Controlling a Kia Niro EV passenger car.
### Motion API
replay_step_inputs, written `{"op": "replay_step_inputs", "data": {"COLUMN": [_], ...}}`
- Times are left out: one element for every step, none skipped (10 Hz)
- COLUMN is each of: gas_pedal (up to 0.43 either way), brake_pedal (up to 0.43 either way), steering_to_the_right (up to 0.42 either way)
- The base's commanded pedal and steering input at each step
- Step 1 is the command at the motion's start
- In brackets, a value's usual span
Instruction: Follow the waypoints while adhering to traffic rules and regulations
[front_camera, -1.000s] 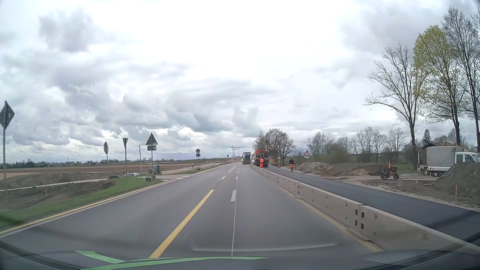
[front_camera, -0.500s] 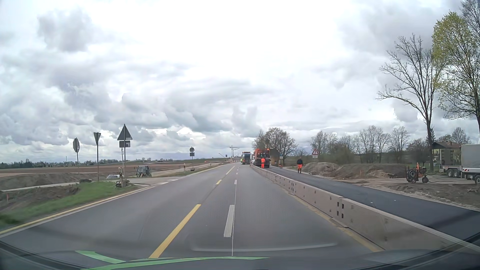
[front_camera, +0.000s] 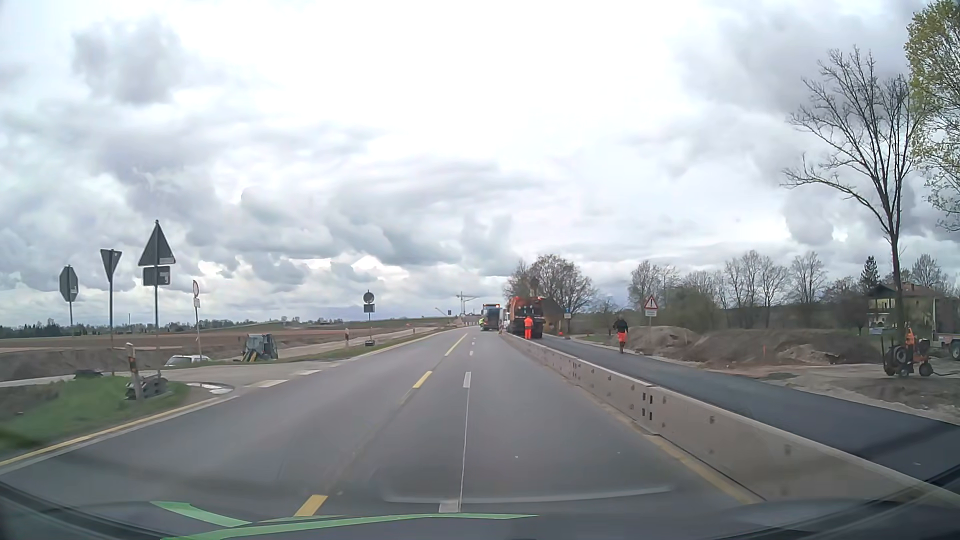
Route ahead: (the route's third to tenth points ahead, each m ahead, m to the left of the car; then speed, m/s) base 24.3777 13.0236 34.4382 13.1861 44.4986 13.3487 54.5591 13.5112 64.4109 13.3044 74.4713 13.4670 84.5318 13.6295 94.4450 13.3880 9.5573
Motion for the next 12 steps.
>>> {"op": "replay_step_inputs", "data": {"gas_pedal": [0.079,0.079,0.079,0.079,0.087,0.087,0.087,0.087,0.087,0.087,0.087,0.087], "brake_pedal": [0.0,0.0,0.0,0.0,0.0,0.0,0.0,0.0,0.0,0.0,0.0,0.0], "steering_to_the_right": [0.002,0.002,0.002,0.0,-0.001,-0.001,-0.002,-0.002,-0.001,-0.001,-0.001,-0.001]}}
